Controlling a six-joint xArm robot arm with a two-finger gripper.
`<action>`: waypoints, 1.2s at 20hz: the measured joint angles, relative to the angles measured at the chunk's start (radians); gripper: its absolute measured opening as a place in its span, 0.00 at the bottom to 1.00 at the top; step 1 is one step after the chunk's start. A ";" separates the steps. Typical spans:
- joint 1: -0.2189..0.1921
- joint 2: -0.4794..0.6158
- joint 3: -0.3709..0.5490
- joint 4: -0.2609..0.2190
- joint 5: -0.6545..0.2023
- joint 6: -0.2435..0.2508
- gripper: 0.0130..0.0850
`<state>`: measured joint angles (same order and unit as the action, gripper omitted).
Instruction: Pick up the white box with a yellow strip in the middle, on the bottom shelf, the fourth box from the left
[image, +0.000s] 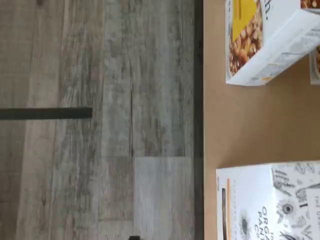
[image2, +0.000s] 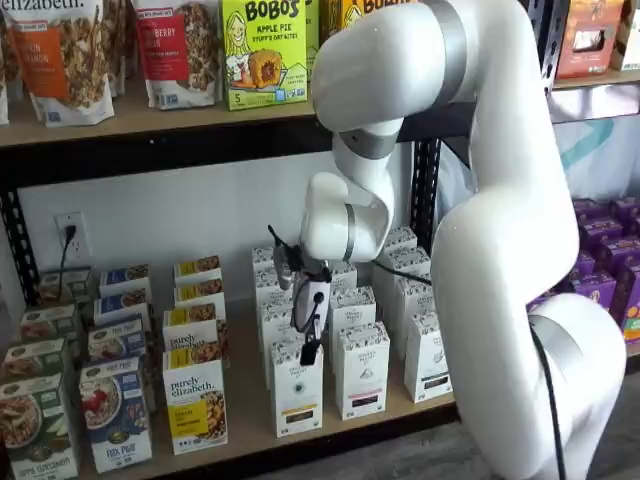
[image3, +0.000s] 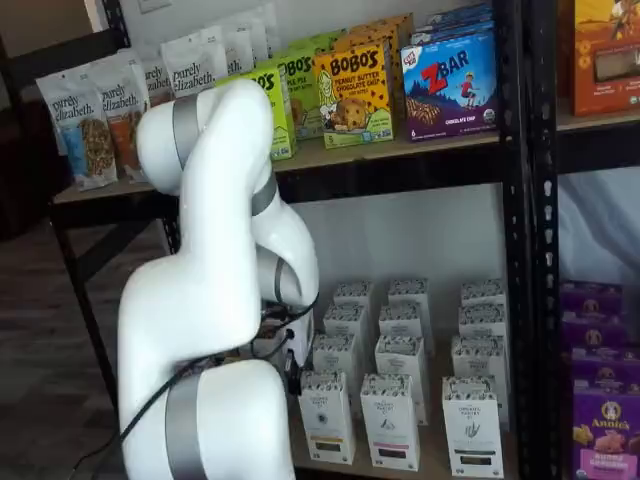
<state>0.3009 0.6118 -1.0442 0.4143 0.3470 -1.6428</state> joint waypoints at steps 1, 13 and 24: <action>-0.003 0.004 -0.004 -0.001 0.000 -0.002 1.00; -0.025 0.065 -0.070 -0.017 0.022 -0.009 1.00; -0.031 0.130 -0.145 -0.016 0.040 -0.014 1.00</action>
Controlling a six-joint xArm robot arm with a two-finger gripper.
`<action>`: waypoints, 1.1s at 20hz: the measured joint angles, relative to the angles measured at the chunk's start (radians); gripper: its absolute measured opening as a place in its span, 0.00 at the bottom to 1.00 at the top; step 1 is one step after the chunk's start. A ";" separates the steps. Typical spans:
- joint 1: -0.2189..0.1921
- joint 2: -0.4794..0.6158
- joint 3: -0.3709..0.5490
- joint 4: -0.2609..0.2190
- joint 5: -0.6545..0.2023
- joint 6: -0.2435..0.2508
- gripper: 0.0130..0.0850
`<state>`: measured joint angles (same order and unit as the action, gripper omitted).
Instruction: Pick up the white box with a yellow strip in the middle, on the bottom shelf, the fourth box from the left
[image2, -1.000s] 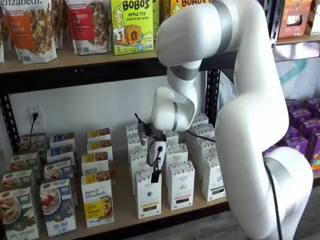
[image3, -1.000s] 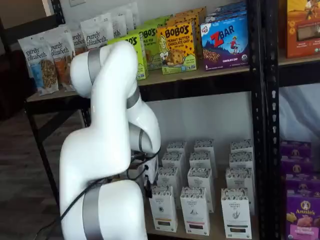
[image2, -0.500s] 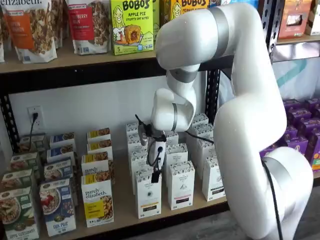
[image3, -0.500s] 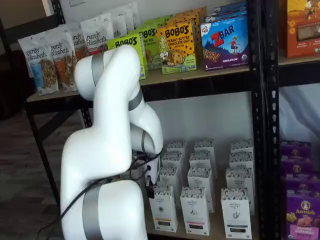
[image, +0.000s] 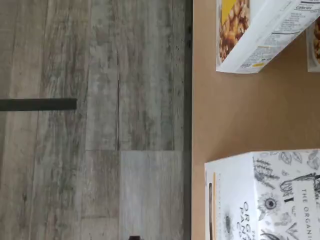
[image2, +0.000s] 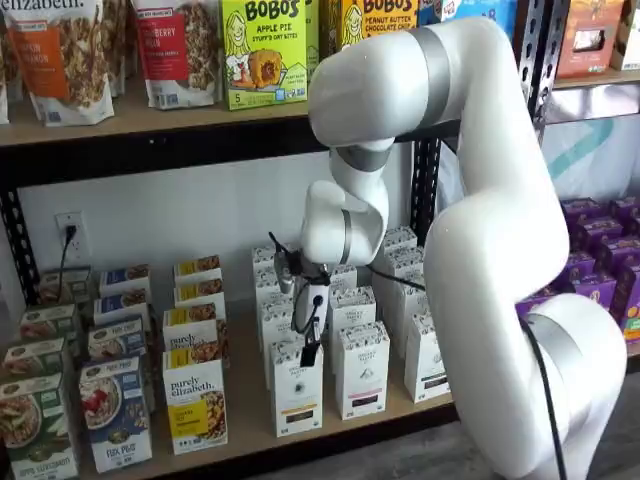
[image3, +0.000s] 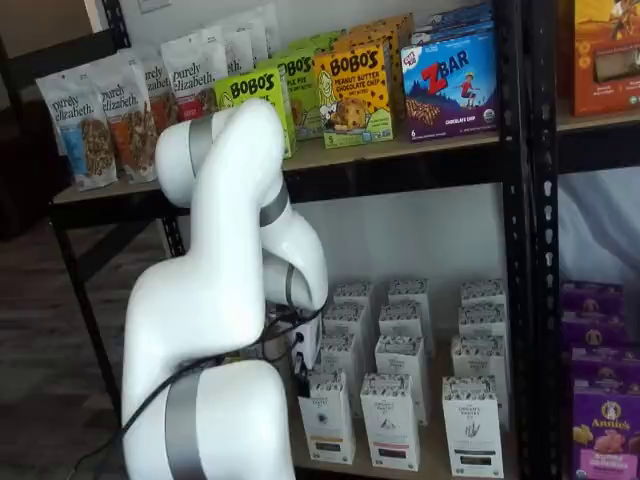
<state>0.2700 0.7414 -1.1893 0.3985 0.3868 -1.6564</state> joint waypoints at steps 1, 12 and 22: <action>-0.001 0.006 -0.008 0.001 0.002 -0.002 1.00; -0.006 0.094 -0.106 -0.019 0.011 0.013 1.00; -0.034 0.164 -0.198 -0.011 0.016 -0.017 1.00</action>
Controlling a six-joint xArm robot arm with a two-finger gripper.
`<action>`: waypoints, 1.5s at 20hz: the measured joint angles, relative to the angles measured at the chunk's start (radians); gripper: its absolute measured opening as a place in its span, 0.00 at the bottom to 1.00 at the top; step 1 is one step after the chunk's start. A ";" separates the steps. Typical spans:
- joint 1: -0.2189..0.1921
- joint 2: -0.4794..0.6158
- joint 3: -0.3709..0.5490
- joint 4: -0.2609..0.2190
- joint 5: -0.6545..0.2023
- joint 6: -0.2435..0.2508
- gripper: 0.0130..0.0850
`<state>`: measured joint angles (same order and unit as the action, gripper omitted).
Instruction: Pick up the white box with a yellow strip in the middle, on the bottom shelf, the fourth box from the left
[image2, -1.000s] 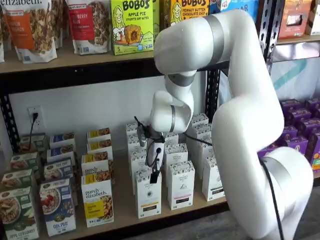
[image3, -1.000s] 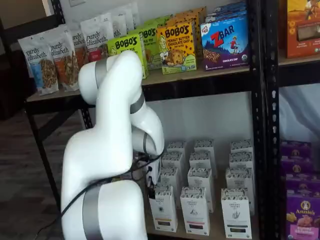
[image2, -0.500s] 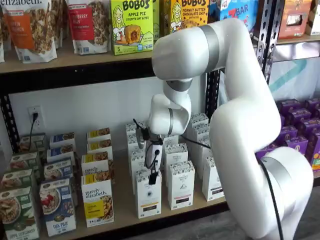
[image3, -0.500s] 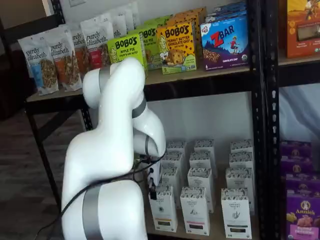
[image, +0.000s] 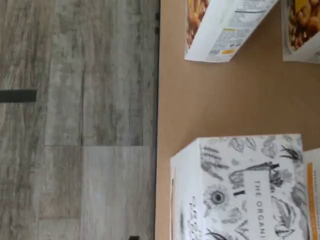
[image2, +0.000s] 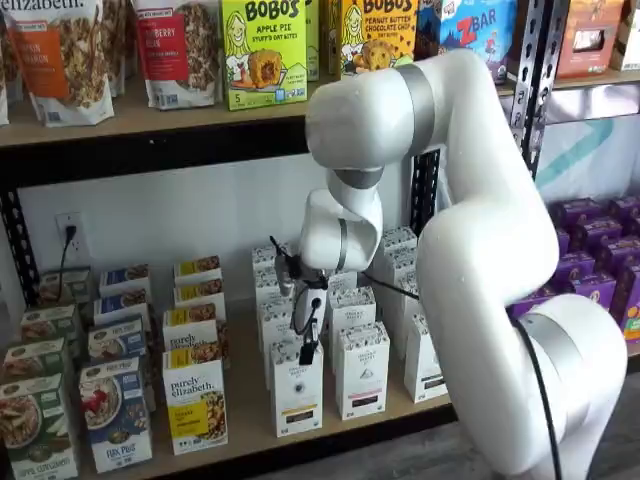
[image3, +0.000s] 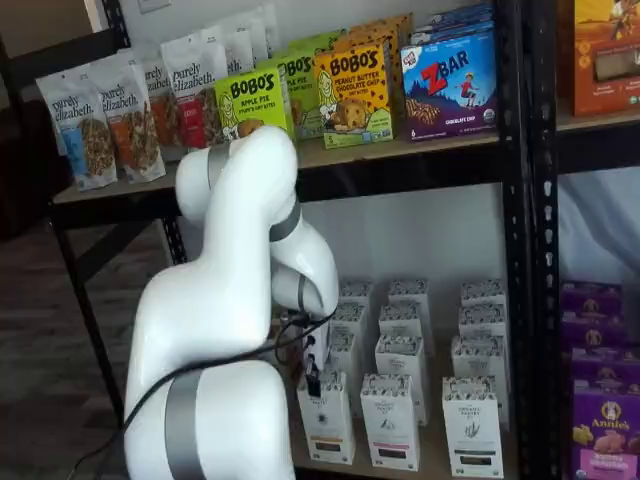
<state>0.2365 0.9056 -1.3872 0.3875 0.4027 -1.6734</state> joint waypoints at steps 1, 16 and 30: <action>-0.004 0.010 -0.015 -0.015 0.008 0.011 1.00; -0.019 0.144 -0.210 -0.267 0.125 0.223 1.00; -0.011 0.191 -0.227 -0.313 0.075 0.269 1.00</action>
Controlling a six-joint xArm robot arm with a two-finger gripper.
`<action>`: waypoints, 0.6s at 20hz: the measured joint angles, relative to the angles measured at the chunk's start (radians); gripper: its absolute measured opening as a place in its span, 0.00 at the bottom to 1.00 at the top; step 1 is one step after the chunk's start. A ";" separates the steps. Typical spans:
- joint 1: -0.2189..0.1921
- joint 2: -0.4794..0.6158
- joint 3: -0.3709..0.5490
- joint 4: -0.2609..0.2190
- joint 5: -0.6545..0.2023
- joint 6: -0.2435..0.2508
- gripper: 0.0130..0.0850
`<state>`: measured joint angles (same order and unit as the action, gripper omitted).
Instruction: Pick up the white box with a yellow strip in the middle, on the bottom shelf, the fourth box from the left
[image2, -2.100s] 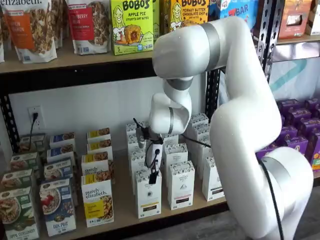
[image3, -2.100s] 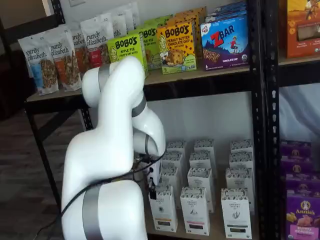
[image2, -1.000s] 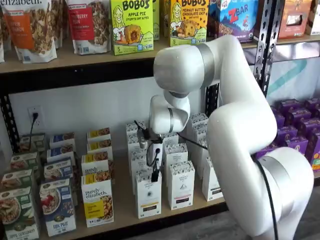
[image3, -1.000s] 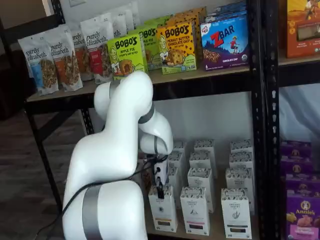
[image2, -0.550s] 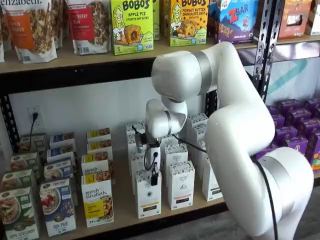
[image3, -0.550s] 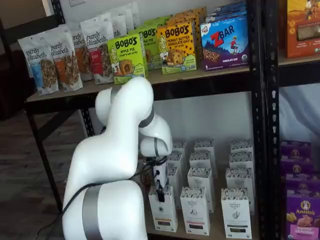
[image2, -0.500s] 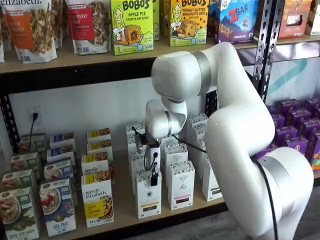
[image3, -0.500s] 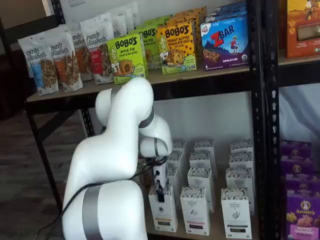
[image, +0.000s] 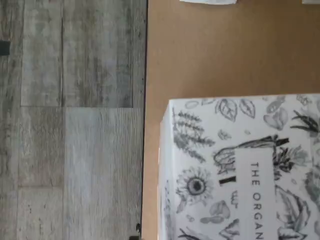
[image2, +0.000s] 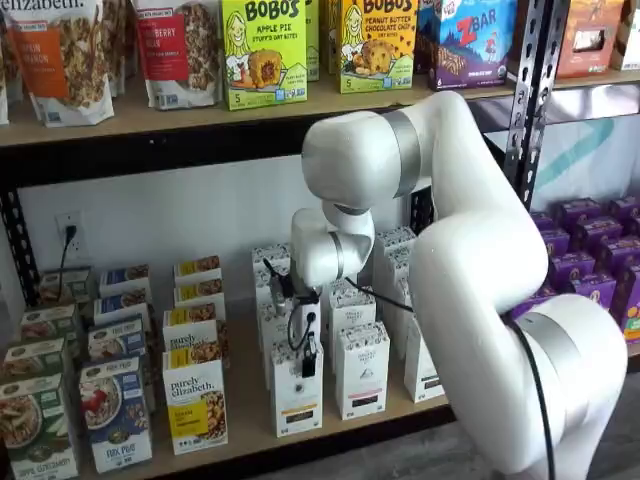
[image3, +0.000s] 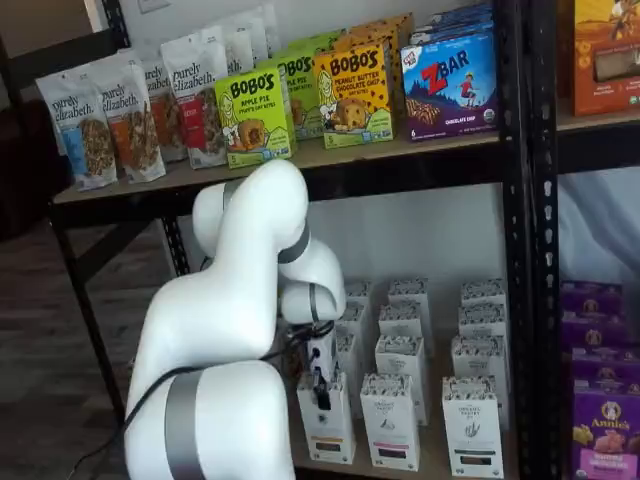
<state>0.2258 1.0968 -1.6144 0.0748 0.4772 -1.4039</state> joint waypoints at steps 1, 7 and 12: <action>0.000 0.002 -0.001 0.000 -0.001 0.000 1.00; 0.000 0.016 -0.008 -0.005 -0.005 0.004 1.00; -0.001 0.021 -0.008 0.023 -0.010 -0.022 0.94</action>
<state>0.2252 1.1181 -1.6226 0.0980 0.4669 -1.4256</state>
